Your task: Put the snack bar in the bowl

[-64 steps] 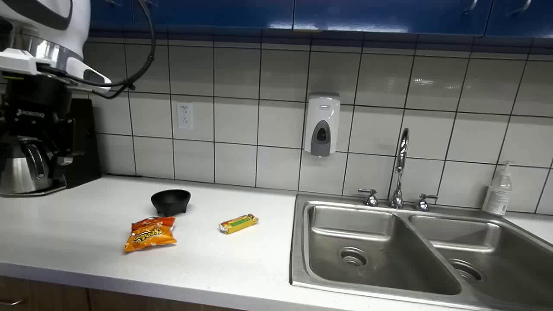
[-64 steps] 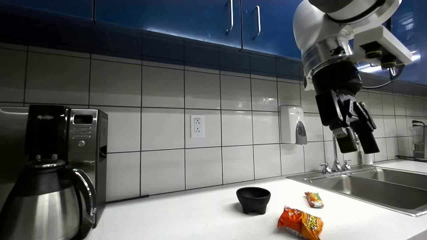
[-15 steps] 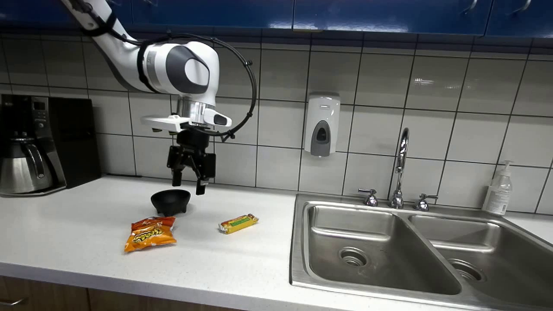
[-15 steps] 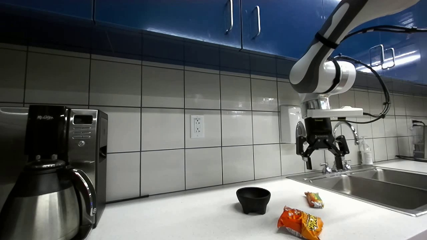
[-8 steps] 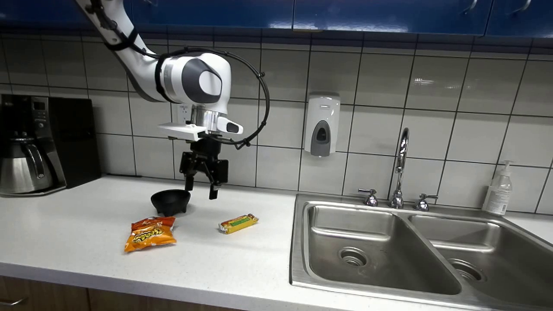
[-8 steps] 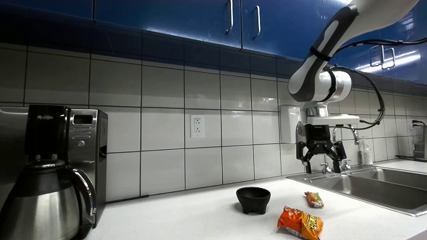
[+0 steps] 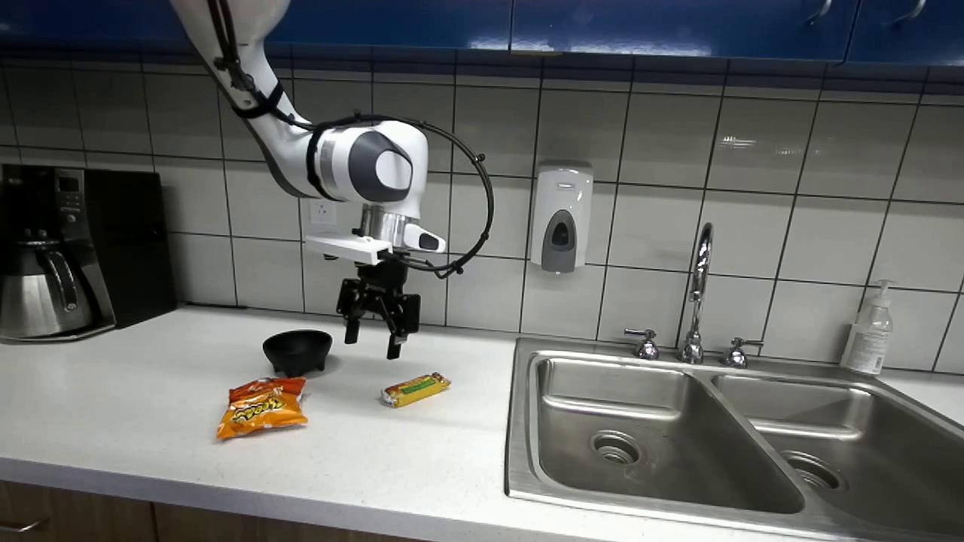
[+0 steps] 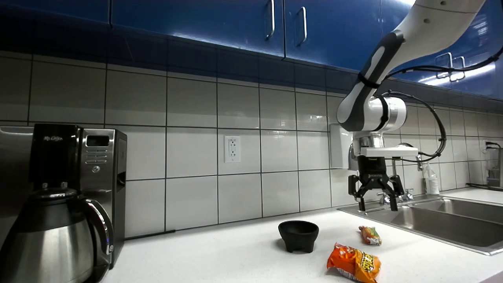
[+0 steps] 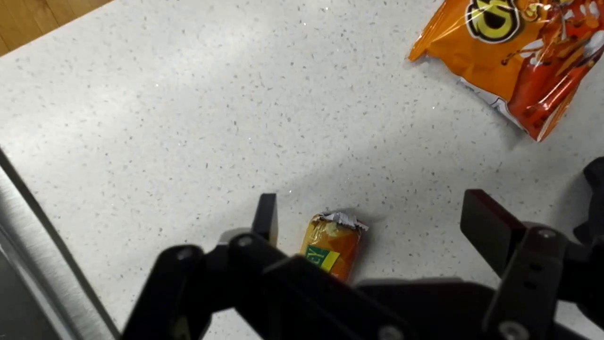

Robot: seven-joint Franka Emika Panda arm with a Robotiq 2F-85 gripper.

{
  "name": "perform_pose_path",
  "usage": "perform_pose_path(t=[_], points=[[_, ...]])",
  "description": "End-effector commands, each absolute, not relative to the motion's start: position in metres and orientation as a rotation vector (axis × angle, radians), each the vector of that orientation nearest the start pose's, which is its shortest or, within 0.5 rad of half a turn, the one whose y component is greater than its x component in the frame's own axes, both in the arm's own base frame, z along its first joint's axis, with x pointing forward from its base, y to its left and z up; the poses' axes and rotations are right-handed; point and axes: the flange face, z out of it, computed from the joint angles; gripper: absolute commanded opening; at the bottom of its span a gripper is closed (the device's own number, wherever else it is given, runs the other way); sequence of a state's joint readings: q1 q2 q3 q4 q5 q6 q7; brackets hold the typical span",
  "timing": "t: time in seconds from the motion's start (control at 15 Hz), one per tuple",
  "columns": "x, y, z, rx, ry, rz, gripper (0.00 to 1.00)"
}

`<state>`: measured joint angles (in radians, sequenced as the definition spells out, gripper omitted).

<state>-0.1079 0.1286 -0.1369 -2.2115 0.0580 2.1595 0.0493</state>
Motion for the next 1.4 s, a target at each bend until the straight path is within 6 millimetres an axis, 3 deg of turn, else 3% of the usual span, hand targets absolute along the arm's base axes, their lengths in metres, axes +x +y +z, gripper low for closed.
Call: perform_pose_path(t=[0.0, 0.4, 1.33], points=[[0.526, -0.144, 0.304, -3.027, 0.498, 0.256, 1.0], [0.537, -0.161, 0.29, -3.029, 0.528, 0.271, 1.0], [0.567, -0.18, 0.245, -2.998, 0.571, 0.33, 1.0]])
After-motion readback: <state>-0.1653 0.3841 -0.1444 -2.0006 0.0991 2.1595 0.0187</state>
